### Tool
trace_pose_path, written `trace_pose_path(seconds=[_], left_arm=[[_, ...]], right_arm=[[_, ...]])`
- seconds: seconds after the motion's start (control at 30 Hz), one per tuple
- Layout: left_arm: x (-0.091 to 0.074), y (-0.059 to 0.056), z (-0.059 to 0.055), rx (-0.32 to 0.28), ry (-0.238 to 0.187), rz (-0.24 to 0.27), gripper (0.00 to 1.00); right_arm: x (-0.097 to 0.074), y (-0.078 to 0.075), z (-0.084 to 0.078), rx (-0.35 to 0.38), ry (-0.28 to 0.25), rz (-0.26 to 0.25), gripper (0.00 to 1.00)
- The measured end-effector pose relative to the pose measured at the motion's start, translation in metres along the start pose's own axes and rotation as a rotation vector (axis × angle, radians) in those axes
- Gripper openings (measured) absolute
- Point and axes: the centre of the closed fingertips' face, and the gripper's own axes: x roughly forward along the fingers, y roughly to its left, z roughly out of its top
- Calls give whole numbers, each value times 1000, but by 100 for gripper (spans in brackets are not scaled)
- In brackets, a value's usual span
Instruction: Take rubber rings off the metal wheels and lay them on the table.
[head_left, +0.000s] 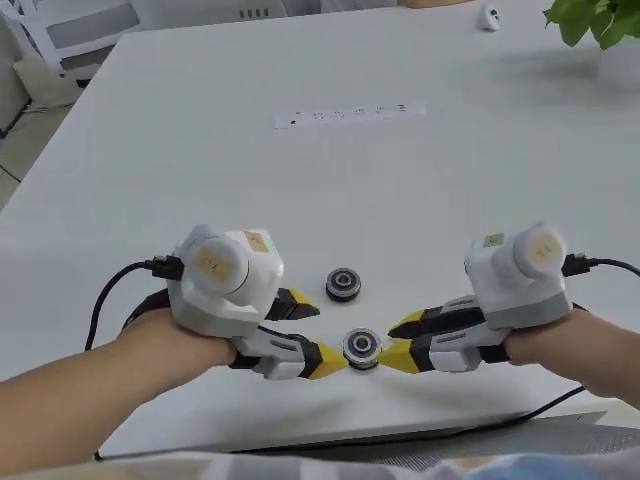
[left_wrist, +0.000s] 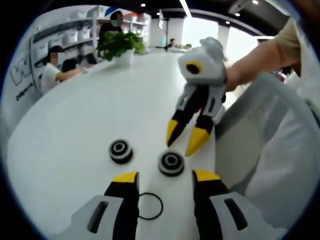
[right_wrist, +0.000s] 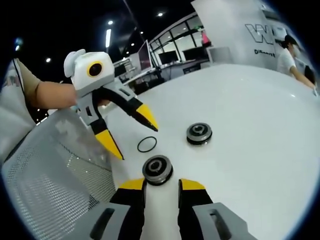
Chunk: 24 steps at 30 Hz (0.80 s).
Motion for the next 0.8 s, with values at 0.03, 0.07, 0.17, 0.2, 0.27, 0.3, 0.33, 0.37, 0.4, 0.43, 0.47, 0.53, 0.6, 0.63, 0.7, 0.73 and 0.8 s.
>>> trace_pose_path(seconds=[0.03, 0.07, 0.17, 0.2, 0.27, 0.3, 0.33, 0.37, 0.4, 0.43, 0.47, 0.53, 0.6, 0.63, 0.7, 0.73, 0.8], left_arm=[[1, 0, 1, -2, -3, -1, 43], [3, 0, 2, -4, -4, -4, 42], [7, -3, 4, -7, -6, -10, 41], [9, -4, 4, -6, -6, -13, 41], [11, -7, 5, -3, -5, -18, 40], [12, -7, 5, -1, -4, -21, 39], [13, -8, 4, 2, -1, -25, 38], [14, -9, 4, 3, 0, -27, 38], [15, -10, 3, 5, 4, -30, 37], [15, -10, 3, 7, 6, -31, 36], [16, -11, 3, 9, 8, -32, 36], [17, -12, 3, 7, 9, -34, 35], [18, -13, 4, 2, 7, -36, 34], [19, -13, 4, -1, 6, -38, 33], [21, -14, 5, -1, 4, -41, 31], [22, -15, 5, 0, 5, -41, 31], [24, -15, 6, 3, 5, -41, 30]], right_arm=[[0, 0, -1, -5, 0, 1, 21], [0, 1, -1, -14, 1, 1, 20], [1, 2, -1, -34, 2, 5, 18], [2, 2, -2, -42, 3, 4, 17], [3, 3, -3, -51, 6, 5, 16], [4, 2, -3, -54, 6, 5, 16], [4, 2, -4, -56, 5, 4, 15], [4, 2, -4, -57, 5, 4, 15], [5, 2, -4, -55, 5, 6, 15], [5, 2, -4, -55, 1, 6, 14], [5, 2, -4, -59, 0, 6, 14], [5, 2, -4, -64, -2, 5, 13], [6, 2, -4, -69, -3, 4, 12], [6, 2, -4, -73, -3, 3, 11], [6, 2, -4, -79, -4, 2, 10], [6, 3, -4, -81, -5, 2, 9], [5, 3, -4, -89, -6, 1, 9]])
